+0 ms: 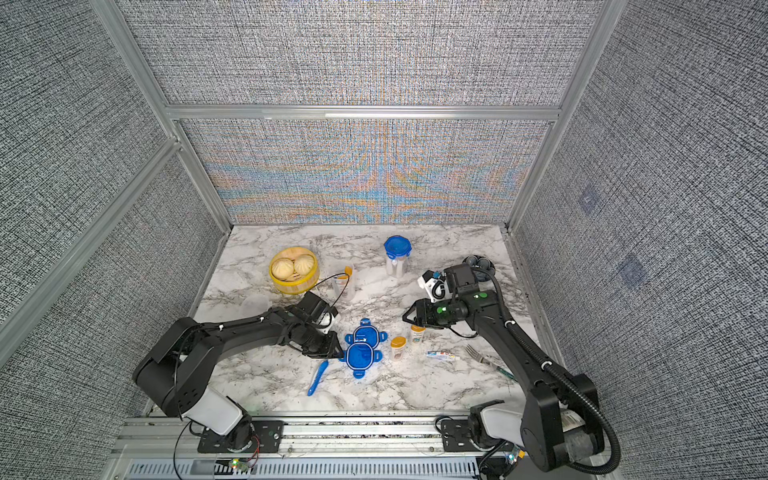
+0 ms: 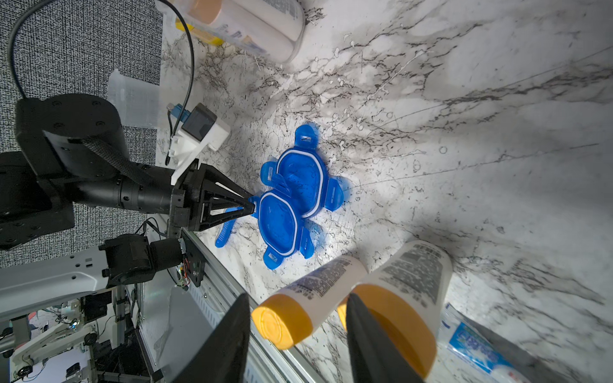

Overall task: Pack away toiletry kits
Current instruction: Pick up the lid from the center of the board.

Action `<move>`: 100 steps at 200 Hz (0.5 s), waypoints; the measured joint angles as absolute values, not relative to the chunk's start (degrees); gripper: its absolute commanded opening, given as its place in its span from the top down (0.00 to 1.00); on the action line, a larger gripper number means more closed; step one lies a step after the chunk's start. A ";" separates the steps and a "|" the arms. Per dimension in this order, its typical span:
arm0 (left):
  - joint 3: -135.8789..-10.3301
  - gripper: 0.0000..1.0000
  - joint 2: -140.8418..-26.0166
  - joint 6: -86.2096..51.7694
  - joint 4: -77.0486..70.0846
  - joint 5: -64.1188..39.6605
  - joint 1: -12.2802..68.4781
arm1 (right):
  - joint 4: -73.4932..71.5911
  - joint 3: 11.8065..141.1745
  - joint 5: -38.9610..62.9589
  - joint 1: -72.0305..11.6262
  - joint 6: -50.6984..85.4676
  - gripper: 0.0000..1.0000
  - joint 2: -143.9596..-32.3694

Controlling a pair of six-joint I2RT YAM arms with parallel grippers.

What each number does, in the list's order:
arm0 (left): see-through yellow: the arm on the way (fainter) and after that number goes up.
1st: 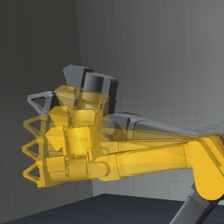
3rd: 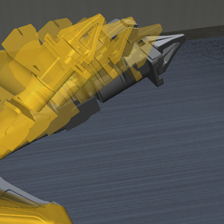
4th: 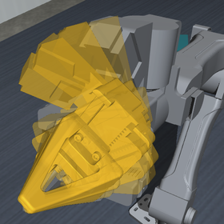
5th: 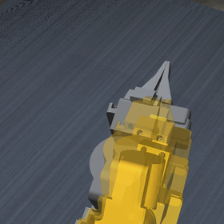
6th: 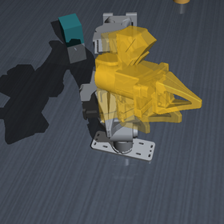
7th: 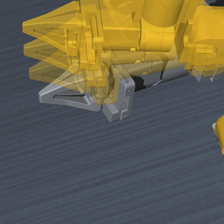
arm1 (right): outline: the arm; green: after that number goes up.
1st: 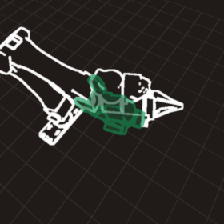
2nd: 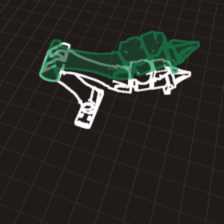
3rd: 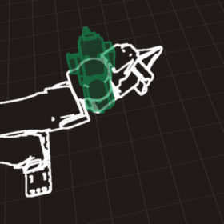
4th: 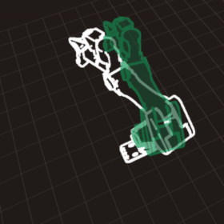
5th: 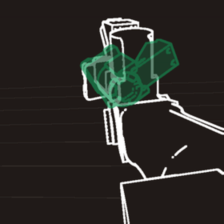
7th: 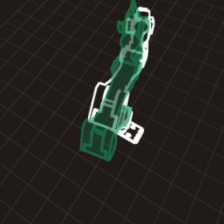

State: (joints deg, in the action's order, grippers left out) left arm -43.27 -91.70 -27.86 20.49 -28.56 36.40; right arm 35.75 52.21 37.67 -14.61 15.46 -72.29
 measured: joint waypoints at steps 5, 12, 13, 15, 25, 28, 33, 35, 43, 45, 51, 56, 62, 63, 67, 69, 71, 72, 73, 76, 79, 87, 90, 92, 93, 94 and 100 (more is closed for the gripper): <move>-43.27 0.75 -91.77 -27.86 20.36 -28.64 36.40 | 35.75 52.21 37.67 -14.59 15.44 0.50 -72.29; -43.27 0.75 -91.85 -27.86 20.18 -28.77 36.40 | 35.75 52.21 37.67 -14.57 15.29 0.50 -72.29; -43.27 0.75 -91.88 -27.86 20.16 -28.82 36.40 | 35.75 52.21 37.67 -14.57 15.31 0.50 -72.29; -43.27 0.75 -91.90 -27.86 20.14 -28.84 36.40 | 35.75 52.21 37.65 -14.57 15.29 0.50 -72.29; -43.31 0.76 -92.05 -27.86 19.92 -29.04 36.40 | 35.77 52.21 37.63 -14.50 15.29 0.50 -72.27; -43.35 0.76 -92.12 -27.86 19.88 -29.10 36.40 | 35.77 52.21 37.60 -14.48 15.29 0.50 -72.25; -43.40 0.77 -92.20 -27.86 19.77 -29.15 36.40 | 35.77 52.21 37.58 -14.41 15.29 0.50 -72.23; -43.42 0.77 -92.25 -27.86 19.73 -29.15 36.40 | 35.77 52.21 37.58 -14.39 15.29 0.50 -72.23; -43.57 0.78 -92.42 -27.88 19.75 -29.19 36.40 | 35.77 52.21 37.50 -14.28 15.27 0.50 -72.23; -43.59 0.79 -92.47 -27.88 19.75 -29.21 36.40 | 35.77 52.21 37.50 -14.28 15.27 0.50 -72.23; -43.62 0.80 -92.62 -27.88 19.55 -29.41 36.40 | 35.77 52.21 37.47 -14.26 15.27 0.51 -72.23; -43.64 0.81 -92.75 -27.88 19.49 -29.54 36.40 | 35.77 52.21 37.47 -14.22 15.25 0.51 -72.23; -43.64 0.82 -92.88 -27.88 19.38 -29.71 36.40 | 35.77 52.21 37.47 -14.20 15.22 0.51 -72.23; -43.64 0.82 -92.90 -27.88 19.38 -29.74 36.40 | 35.77 52.21 37.47 -14.20 15.20 0.51 -72.23; -43.64 0.83 -92.97 -27.88 19.35 -29.76 36.40 | 35.77 52.21 37.45 -14.17 15.14 0.51 -72.23; -43.64 0.83 -92.99 -27.88 19.38 -29.78 36.40 | 35.77 52.21 37.47 -14.15 15.11 0.51 -72.23; -43.64 0.83 -93.01 -27.88 19.38 -29.80 36.40 | 35.77 52.21 37.47 -14.13 15.11 0.51 -72.23; -43.64 0.83 -93.01 -27.88 19.38 -29.82 36.40 | 35.77 52.21 37.47 -14.13 15.11 0.51 -72.23; -43.64 0.84 -93.03 -27.88 19.38 -29.85 36.40 | 35.77 52.21 37.47 -14.13 15.11 0.51 -72.23; -43.64 0.84 -93.06 -27.88 19.35 -29.91 36.40 | 35.79 52.21 37.47 -14.09 15.11 0.51 -72.23; -43.64 0.85 -93.06 -27.88 19.35 -29.95 36.40 | 35.79 52.21 37.47 -14.02 15.11 0.51 -72.25; -43.64 0.86 -93.06 -27.90 19.38 -29.95 36.40 | 35.77 52.21 37.47 -13.93 15.09 0.51 -72.27; -43.64 0.87 -93.06 -27.90 19.38 -29.98 36.40 | 35.77 52.21 37.47 -13.91 15.09 0.51 -72.27; -43.68 0.87 -93.06 -27.90 19.40 -29.98 36.40 | 35.77 52.21 37.47 -13.91 15.09 0.51 -72.29; -43.70 0.87 -93.06 -27.90 19.40 -29.98 36.40 | 35.77 52.21 37.47 -13.89 15.09 0.51 -72.31; -43.70 0.88 -93.06 -27.90 19.40 -29.98 36.40 | 35.77 52.21 37.47 -13.87 15.09 0.51 -72.31; -43.83 0.88 -93.06 -27.90 19.42 -29.95 36.40 | 35.79 52.27 37.47 -13.82 15.07 0.51 -72.40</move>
